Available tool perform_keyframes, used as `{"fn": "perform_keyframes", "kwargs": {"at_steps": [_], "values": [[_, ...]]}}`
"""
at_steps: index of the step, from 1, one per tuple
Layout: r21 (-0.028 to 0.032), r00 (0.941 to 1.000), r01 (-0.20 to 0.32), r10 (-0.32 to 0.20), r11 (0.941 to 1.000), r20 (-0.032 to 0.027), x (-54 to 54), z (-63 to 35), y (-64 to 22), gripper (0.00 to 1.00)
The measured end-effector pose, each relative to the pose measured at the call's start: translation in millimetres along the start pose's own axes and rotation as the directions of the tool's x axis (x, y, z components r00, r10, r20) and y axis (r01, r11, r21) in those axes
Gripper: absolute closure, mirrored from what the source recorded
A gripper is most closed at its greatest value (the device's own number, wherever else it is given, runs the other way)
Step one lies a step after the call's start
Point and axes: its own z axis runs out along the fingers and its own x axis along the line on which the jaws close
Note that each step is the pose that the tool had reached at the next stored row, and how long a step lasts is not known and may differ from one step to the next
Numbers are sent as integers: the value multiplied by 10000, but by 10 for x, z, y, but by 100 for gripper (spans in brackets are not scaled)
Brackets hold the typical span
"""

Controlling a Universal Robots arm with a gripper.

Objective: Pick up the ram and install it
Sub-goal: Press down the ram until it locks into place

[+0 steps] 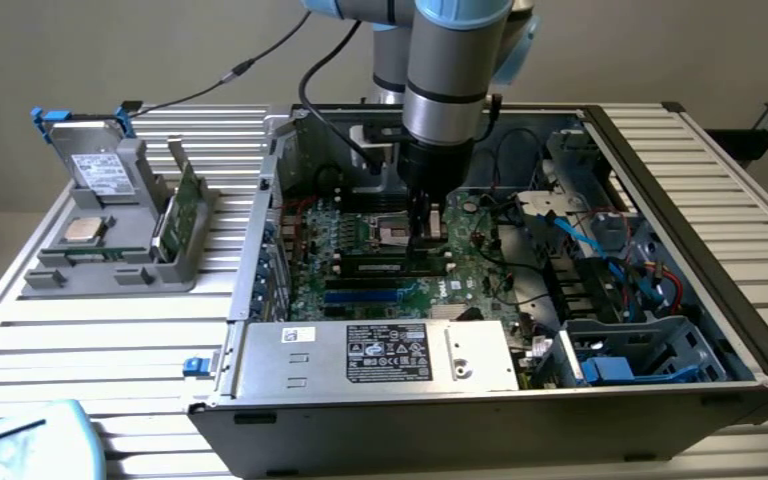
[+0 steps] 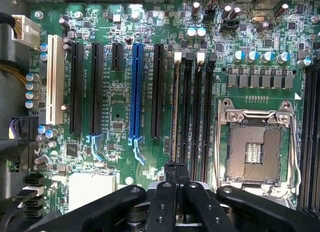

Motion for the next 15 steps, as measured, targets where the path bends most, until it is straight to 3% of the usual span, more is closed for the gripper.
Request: {"fn": "perform_keyframes", "kwargs": {"at_steps": [9,15], "values": [[2,10000,-1,1,10000,6,-1,6,2,89],[28,10000,-3,3,10000,2,-3,1,93,89]]}}
